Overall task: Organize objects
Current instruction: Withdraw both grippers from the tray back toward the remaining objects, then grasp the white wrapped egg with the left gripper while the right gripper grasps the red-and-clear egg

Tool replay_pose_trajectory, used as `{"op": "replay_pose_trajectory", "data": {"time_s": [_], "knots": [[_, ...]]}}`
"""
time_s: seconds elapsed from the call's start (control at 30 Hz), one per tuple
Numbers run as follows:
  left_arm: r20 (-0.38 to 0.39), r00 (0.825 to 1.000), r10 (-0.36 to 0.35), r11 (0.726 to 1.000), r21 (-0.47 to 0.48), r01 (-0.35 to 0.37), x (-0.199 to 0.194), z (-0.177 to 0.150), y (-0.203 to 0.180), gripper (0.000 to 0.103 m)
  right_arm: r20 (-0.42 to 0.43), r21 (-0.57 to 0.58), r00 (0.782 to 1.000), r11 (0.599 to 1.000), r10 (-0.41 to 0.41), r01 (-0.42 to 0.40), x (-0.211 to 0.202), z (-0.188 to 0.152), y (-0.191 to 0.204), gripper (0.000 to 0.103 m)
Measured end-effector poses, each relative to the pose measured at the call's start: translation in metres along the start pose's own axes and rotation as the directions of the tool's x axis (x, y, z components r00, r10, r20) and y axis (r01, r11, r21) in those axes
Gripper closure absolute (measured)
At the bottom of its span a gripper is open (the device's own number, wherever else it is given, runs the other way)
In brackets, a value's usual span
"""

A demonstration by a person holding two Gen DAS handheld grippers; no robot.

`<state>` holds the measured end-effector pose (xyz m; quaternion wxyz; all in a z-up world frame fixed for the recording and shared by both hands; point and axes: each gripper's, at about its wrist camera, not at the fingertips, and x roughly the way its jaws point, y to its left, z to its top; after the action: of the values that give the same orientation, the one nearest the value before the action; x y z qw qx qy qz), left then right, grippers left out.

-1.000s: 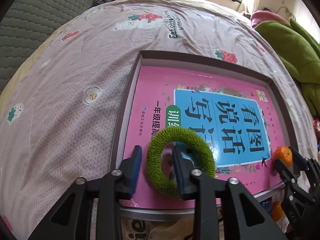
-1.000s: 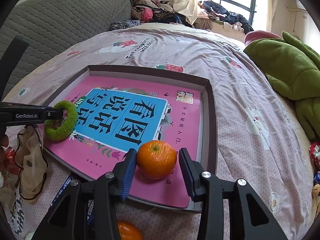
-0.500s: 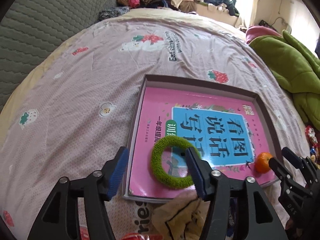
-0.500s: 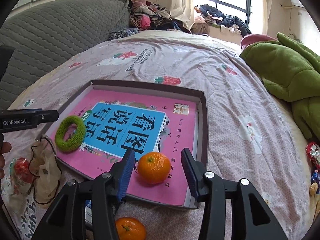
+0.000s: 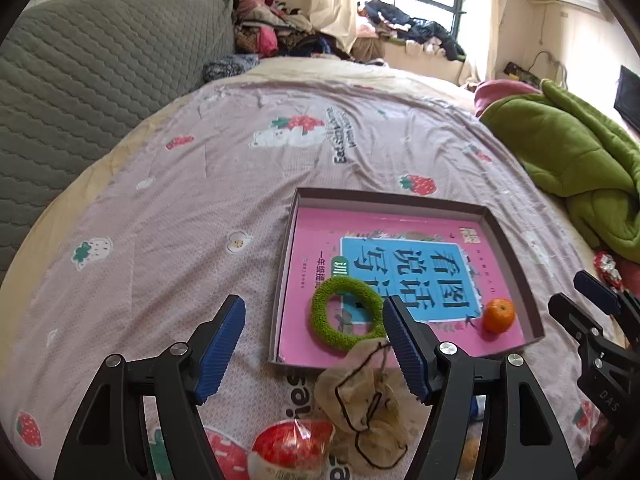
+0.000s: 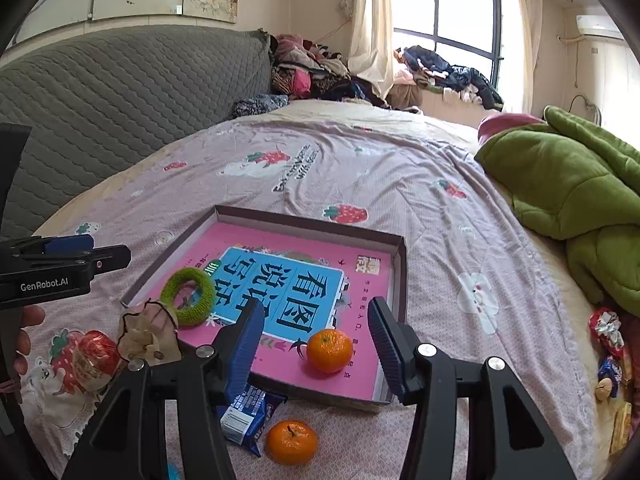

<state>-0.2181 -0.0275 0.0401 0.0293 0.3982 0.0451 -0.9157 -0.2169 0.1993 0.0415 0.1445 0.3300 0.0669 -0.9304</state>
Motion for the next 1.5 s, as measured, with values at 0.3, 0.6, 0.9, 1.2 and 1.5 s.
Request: {"op": "replay_pose_trajectory", "data": {"time_s": [0.3, 0.6, 0.9, 1.2, 1.5], "knots": [[0.096, 0.995, 0.017, 1.000, 0.017, -0.018, -0.044, -0.008, 0.004, 0.030, 0.059, 0.002, 0.998, 1.000, -0.015, 0.015, -0.037, 0.000, 0.008, 0.049], [0.165, 0.986, 0.014, 0.999, 0.027, -0.018, -0.081, -0.024, 0.006, 0.030, 0.134, -0.021, 0.991, 1.000, -0.017, 0.020, -0.083, -0.008, 0.028, 0.047], [0.188, 0.982, 0.008, 0.999, 0.031, -0.014, -0.104, -0.053, 0.006, 0.030, 0.147, -0.008, 0.989, 1.000, -0.020, 0.021, -0.114, -0.033, 0.045, 0.046], [0.184, 0.983, 0.002, 0.999, 0.050, -0.011, -0.114, -0.081, 0.007, 0.030, 0.095, 0.000, 0.995, 1.000, -0.009, 0.009, -0.119, -0.055, 0.067, 0.046], [0.165, 0.986, -0.006, 0.999, 0.051, -0.003, -0.116, -0.098, 0.014, 0.030, 0.017, 0.047, 0.999, 0.999, -0.027, 0.026, -0.113, -0.073, 0.077, 0.043]]}}
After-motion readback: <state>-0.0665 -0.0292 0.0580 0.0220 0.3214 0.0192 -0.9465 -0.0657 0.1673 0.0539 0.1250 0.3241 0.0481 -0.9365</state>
